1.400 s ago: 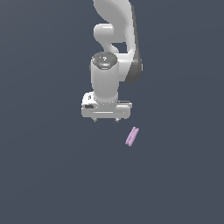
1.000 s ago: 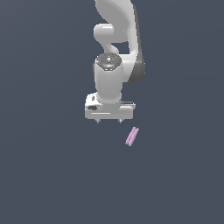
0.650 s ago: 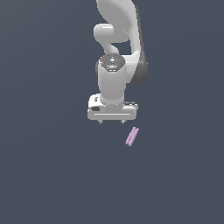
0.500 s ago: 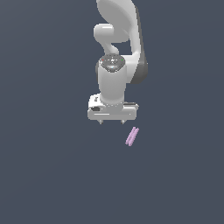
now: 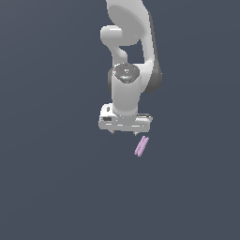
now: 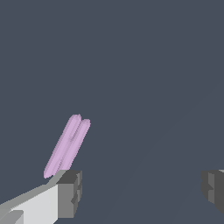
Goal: Pick up the object and move it to a goal position.
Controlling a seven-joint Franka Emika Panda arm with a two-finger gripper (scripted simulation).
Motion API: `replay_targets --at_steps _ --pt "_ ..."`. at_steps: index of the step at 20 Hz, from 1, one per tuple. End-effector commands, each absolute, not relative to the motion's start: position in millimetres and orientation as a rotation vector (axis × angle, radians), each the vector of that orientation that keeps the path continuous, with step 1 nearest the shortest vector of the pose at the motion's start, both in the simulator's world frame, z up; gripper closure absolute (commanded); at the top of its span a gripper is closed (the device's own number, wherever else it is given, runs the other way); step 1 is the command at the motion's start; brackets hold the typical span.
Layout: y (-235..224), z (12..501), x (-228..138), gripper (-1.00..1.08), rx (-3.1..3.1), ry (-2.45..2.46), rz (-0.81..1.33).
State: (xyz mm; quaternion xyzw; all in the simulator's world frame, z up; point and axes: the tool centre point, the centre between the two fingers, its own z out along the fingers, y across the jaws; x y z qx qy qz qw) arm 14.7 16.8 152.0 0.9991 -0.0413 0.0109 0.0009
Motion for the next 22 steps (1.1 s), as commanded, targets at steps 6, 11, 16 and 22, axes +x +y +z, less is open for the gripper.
replay_targets --at_steps 6,11,16,22 --pt "44 130 16 -0.92 3.128 -0.319 0.024" --pt "66 111 16 -0.92 3.110 -0.476 0.015" --pt "87 93 14 -0.92 3.083 -0.622 0.008" --pt "104 78 12 -0.92 3.054 -0.744 0.003"
